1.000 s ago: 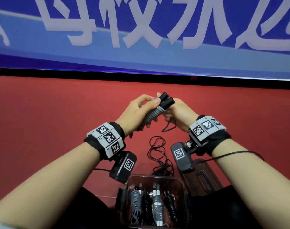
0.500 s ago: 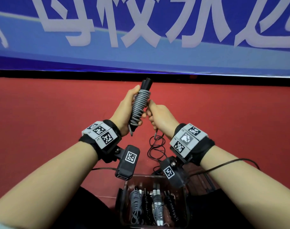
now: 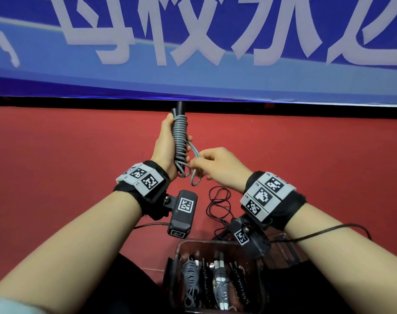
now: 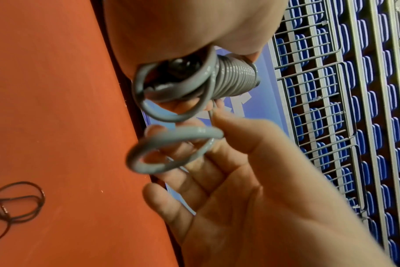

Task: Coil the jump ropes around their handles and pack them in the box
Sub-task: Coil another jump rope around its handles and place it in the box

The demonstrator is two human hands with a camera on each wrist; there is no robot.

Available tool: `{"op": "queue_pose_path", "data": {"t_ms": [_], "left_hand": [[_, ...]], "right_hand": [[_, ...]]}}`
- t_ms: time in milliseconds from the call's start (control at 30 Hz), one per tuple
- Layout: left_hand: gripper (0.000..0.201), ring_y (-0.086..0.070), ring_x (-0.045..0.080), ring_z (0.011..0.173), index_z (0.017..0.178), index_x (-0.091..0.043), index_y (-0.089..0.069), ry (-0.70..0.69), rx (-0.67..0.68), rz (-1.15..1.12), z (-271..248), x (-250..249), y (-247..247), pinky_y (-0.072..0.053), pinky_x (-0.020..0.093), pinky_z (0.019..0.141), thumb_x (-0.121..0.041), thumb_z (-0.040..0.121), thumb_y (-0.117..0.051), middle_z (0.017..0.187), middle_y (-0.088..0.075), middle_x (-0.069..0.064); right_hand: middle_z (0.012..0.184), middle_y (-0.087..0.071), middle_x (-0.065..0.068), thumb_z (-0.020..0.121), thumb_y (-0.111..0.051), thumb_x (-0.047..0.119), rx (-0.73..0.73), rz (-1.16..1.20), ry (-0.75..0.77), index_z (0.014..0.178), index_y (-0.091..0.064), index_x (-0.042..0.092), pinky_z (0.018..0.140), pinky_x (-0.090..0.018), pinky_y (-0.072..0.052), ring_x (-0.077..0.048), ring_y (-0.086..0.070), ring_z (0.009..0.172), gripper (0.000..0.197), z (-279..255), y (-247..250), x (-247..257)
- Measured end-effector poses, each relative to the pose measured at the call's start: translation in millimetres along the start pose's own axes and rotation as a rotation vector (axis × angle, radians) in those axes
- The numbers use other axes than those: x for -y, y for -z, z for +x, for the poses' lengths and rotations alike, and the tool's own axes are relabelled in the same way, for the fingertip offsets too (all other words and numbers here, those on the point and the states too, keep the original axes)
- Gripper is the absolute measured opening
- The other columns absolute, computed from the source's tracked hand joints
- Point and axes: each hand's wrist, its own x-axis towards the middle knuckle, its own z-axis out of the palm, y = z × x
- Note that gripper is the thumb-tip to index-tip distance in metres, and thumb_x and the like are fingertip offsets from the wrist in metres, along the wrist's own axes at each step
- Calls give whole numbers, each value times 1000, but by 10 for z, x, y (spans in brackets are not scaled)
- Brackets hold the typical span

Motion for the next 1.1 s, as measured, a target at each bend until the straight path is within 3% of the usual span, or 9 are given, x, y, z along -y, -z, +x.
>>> {"op": "queue_pose_path", "data": {"t_ms": [133, 333, 567, 733, 867, 967, 1033, 1100], "left_hand": [[52, -45, 12, 44, 76, -17, -54, 44, -2, -35, -4, -22, 0, -36, 20, 39, -64, 94, -39, 59, -52, -1], [55, -44, 12, 46, 70, -15, -54, 78, -23, -61, 9, -31, -5, -34, 18, 38, -63, 93, -40, 60, -54, -1], [52, -47, 11, 44, 78, -16, -56, 115, -26, -102, 26, -11, -30, -35, 16, 37, -63, 92, -40, 62, -58, -3], [46, -46, 13, 44, 82, -15, -54, 87, -104, -166, 89, 72, -33, -41, 20, 42, -59, 93, -45, 60, -54, 0], [47, -44, 14, 48, 86, -14, -53, 140, -117, -183, 150, 136, 7, -40, 20, 43, -61, 90, -48, 62, -51, 2], [47, -46, 15, 44, 84, -13, -55, 140, -153, -174, 173, 172, 3, -41, 21, 43, -59, 89, -51, 61, -51, 2], [46, -47, 16, 42, 81, -12, -55, 128, -189, -174, 183, 178, -5, -42, 23, 44, -57, 90, -51, 60, -51, 3], [48, -47, 17, 43, 76, -11, -54, 133, -220, -183, 198, 176, -1, -42, 24, 44, -57, 90, -51, 58, -50, 3]], "right_hand": [[63, -53, 3, 85, -62, 32, -54, -50, 15, 73, -74, 19, 63, -30, -39, -12, -47, 61, 21, 18, 70, 3], [53, -51, -2, 96, -54, 14, -93, 224, -3, 77, -67, 11, 48, -20, -45, -7, -49, 43, 23, 57, 57, 5], [61, -60, -2, 97, -56, 15, -271, 325, 9, 76, -66, 13, 60, -27, -56, -11, -62, 55, 23, 125, 29, -78], [67, -60, -6, 99, -54, 15, -87, 558, -134, 90, -65, 2, 55, -17, -55, -8, -60, 52, 19, 49, -61, 12], [78, -62, -10, 95, -59, 11, 22, 732, -279, 106, -64, -6, 56, -17, -56, -9, -59, 57, 20, 6, -103, 43], [71, -59, -9, 92, -64, 11, -63, 726, -295, 115, -60, -9, 53, -17, -55, -7, -57, 50, 31, -3, -144, 29], [73, -62, -12, 89, -68, 12, -168, 652, -238, 121, -51, -1, 52, -23, -56, -10, -58, 49, 38, -1, -163, 18], [72, -65, -13, 88, -70, 14, -242, 487, -103, 113, -50, 8, 54, -29, -56, -15, -61, 50, 33, 0, -165, 11]]}}
